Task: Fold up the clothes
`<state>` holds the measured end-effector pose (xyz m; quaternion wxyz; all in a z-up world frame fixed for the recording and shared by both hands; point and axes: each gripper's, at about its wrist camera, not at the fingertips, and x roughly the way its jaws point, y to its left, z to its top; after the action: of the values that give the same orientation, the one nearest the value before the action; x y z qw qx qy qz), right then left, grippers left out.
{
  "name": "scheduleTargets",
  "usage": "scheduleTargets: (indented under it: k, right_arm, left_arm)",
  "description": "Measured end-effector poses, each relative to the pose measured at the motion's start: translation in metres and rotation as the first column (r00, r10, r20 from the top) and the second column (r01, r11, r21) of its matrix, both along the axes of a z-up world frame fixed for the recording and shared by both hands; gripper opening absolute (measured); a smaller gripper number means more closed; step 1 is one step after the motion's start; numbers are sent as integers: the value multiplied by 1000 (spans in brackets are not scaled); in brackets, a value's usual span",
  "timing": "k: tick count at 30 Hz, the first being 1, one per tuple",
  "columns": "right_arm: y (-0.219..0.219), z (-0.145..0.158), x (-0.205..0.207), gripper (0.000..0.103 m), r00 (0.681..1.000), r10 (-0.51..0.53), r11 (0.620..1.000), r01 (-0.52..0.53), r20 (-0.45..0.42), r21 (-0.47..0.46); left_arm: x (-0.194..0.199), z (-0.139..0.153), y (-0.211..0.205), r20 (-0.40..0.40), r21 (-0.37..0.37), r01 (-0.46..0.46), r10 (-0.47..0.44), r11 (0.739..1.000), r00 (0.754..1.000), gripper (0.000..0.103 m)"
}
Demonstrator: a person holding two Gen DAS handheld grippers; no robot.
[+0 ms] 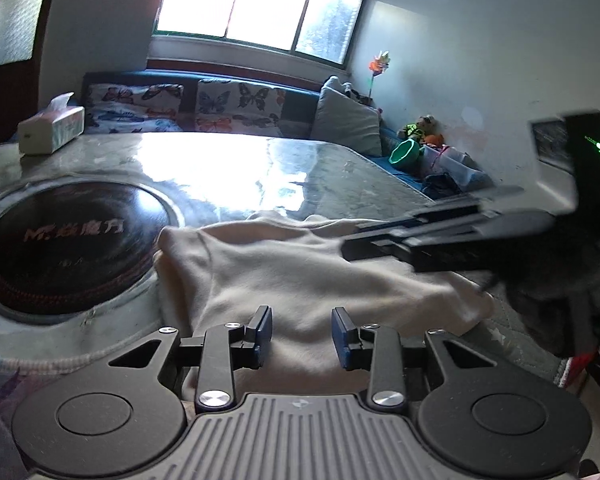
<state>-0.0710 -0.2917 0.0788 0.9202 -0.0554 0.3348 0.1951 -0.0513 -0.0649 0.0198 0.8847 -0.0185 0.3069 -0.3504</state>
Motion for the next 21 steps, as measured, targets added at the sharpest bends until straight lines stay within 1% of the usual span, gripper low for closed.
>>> scheduleTargets:
  k: [3, 6, 8, 15, 19, 21]
  right_arm:
    - [0, -5, -10, 21, 1000, 0, 1000, 0, -5, -4]
    - [0, -17, -9, 21, 1000, -11, 1000, 11, -27, -3]
    - [0, -23, -10, 21, 1000, -16, 1000, 16, -15, 0]
    - [1, -10, -25, 21, 1000, -1, 1000, 1, 25, 6]
    - [3, -20, -30, 21, 1000, 5, 1000, -5, 0, -19]
    - [2, -19, -34, 21, 1000, 0, 1000, 0, 2, -12]
  left_arm:
    - [1, -3, 1, -9, 3, -8, 8, 1000, 1000, 36]
    - [2, -7, 1, -14, 10, -11, 11, 1000, 1000, 36]
    - [1, -7, 1, -16, 13, -11, 11, 1000, 1000, 36]
    - [-5, -7, 5, -16, 13, -15, 15, 1000, 1000, 37]
    - [-6, -9, 6, -26, 18, -22, 22, 1000, 999, 37]
    - [-7, -10, 7, -25, 21, -23, 23, 1000, 999, 37]
